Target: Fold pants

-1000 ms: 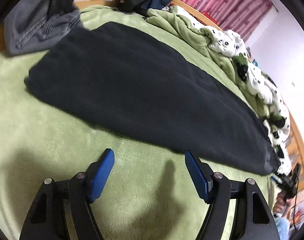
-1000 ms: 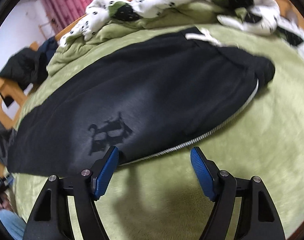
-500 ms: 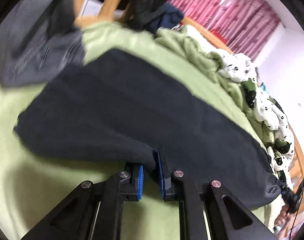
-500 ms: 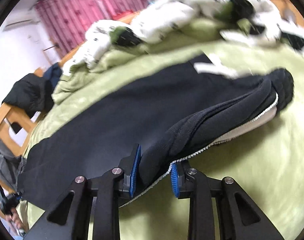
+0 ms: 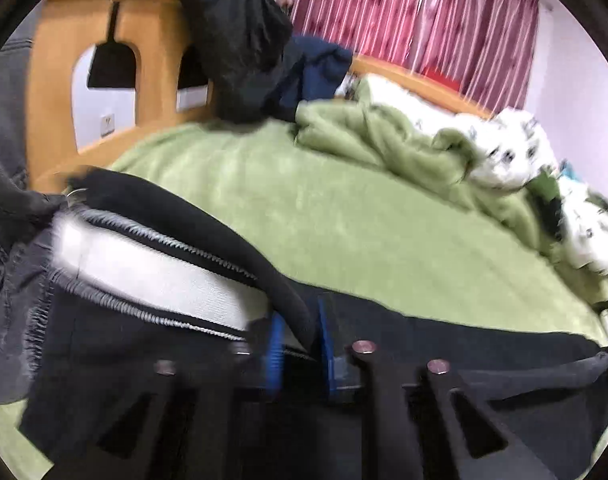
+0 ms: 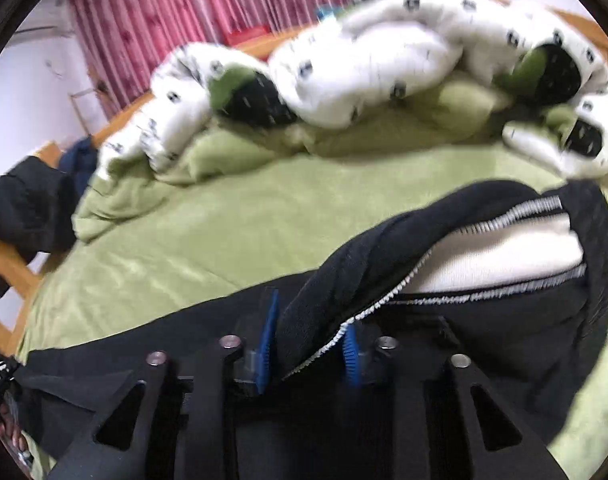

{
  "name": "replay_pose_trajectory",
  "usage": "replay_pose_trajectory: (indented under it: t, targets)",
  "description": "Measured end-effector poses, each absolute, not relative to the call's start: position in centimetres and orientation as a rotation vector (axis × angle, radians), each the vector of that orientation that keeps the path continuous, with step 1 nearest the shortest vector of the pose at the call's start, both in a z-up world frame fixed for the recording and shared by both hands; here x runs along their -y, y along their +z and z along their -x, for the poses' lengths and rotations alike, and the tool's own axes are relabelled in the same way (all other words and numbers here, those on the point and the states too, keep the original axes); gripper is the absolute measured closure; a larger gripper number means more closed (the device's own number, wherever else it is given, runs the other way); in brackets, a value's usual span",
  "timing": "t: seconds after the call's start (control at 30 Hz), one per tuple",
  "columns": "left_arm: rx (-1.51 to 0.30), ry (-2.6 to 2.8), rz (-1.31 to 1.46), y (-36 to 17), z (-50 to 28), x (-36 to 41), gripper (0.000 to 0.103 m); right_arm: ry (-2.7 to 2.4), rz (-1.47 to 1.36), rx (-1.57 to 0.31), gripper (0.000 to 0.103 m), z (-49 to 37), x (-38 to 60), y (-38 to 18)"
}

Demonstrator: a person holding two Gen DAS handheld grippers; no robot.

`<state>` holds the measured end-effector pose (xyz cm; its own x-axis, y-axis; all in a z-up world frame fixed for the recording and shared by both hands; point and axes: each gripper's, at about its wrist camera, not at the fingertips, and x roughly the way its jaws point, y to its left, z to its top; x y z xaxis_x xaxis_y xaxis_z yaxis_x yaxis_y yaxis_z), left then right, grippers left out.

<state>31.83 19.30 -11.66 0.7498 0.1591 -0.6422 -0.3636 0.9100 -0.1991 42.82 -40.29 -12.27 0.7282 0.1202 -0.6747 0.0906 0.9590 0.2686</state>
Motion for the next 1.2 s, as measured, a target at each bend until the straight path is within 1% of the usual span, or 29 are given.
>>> replay_pose_trajectory:
  t: [0.03,0.1,0.13,0.17,0.2,0.23,0.3,0.33,0.4,0.53,0.6,0.7,0.73,0.8,0.9,0.97,1.0,1.03,1.07,1.1,1.13,1.2]
  targets:
    - [-0.685,0.287,0.333,-12.1,-32.2,-19.2,0.053,0.018,-0.301,-0.784,0.056,-43.8,40.0,-13.1]
    - [-0.672,0.262,0.352,-12.0,-31.6,-18.9,0.035,-0.009,-0.267,-0.804,0.053,-44.1,39.5,-14.4]
    - [-0.649,0.244,0.36,-11.7,-30.7,-18.9,0.031,-0.022,-0.234,-0.787,0.046,-43.4,39.3,-14.4]
    - [-0.638,0.23,0.36,-11.4,-29.9,-18.7,0.029,-0.018,-0.213,-0.771,0.04,-42.5,39.1,-14.2]
    - [-0.635,0.213,0.36,-10.9,-28.5,-18.8,0.025,-0.015,-0.197,-0.754,0.03,-41.5,39.2,-13.8]
    - [-0.641,0.194,0.367,-10.6,-27.3,-18.7,0.021,-0.016,-0.183,-0.739,0.028,-40.2,39.3,-13.4]
    - [-0.656,0.162,0.388,-10.6,-25.3,-18.6,0.02,-0.002,-0.162,-0.726,0.027,-36.9,39.9,-12.7]
    - [-0.687,0.151,0.399,-11.0,-23.5,-18.8,0.02,0.004,-0.159,-0.727,0.024,-35.2,40.5,-12.7]
    - [-0.735,0.133,0.405,-12.1,-21.3,-18.6,0.02,-0.003,-0.166,-0.746,0.022,-32.2,41.6,-13.1]
    - [-0.835,0.107,0.465,-16.2,-16.4,-19.2,0.02,-0.012,-0.257,-0.817,0.022,-27.3,44.9,-15.8]
    - [-0.842,0.087,0.532,-17.9,-15.2,-19.7,0.02,0.0,-0.351,-0.844,0.022,-25.7,46.4,-17.8]
    - [-0.79,0.087,0.605,-18.7,-14.7,-20.6,0.02,0.017,-0.48,-0.857,0.021,-25.2,47.8,-20.1]
    - [-0.781,0.09,0.636,-18.8,-15.4,-21.1,0.02,0.018,-0.497,-0.831,0.018,-25.2,47.9,-20.3]
    - [-0.773,0.099,0.689,-19.0,-16.4,-21.9,0.02,0.023,-0.518,-0.802,0.014,-26.1,47.8,-20.1]
    - [-0.742,0.121,0.783,-19.3,-18.8,-23.6,0.022,0.002,-0.494,-0.818,0.014,-29.3,46.9,-20.3]
    - [-0.729,0.146,0.804,-19.6,-19.8,-23.9,0.023,-0.033,-0.471,-0.807,0.02,-31.7,46.6,-20.3]
    - [-0.714,0.18,0.801,-19.6,-20.4,-24.1,0.029,-0.056,-0.464,-0.804,0.039,-32.7,46.6,-20.3]
    - [-0.707,0.217,0.792,-19.5,-21.2,-23.8,0.046,-0.084,-0.459,-0.801,0.067,-33.7,46.6,-20.3]
    - [-0.706,0.25,0.786,-19.6,-21.5,-23.8,0.054,-0.123,-0.471,-0.797,0.073,-34.9,46.9,-20.3]
    - [-0.711,0.267,0.782,-19.8,-21.8,-24.0,0.073,-0.12,-0.513,-0.79,0.08,-35.3,47.4,-20.4]
    - [-0.725,0.279,0.772,-20.0,-22.2,-24.2,0.089,-0.114,-0.566,-0.777,0.083,-35.6,48.1,-20.3]
    - [-0.727,0.273,0.767,-19.7,-22.1,-24.3,0.09,-0.107,-0.646,-0.746,0.086,-35.1,49.0,-19.9]
